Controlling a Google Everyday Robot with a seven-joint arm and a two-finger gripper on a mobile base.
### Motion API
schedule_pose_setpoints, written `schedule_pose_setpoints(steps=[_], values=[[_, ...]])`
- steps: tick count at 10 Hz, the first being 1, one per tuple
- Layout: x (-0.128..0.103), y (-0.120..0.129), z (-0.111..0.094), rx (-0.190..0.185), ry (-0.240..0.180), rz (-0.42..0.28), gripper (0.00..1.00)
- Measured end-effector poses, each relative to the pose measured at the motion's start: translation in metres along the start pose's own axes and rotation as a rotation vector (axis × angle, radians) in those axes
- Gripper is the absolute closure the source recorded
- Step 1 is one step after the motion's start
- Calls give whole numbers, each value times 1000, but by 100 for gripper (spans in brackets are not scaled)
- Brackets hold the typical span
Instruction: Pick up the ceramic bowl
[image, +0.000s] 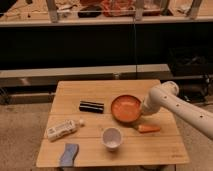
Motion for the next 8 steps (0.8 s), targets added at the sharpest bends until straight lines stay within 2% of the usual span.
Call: schedule_pose_setpoints(steps=[8], values=[[1,-6,-8,9,2,-39,99]])
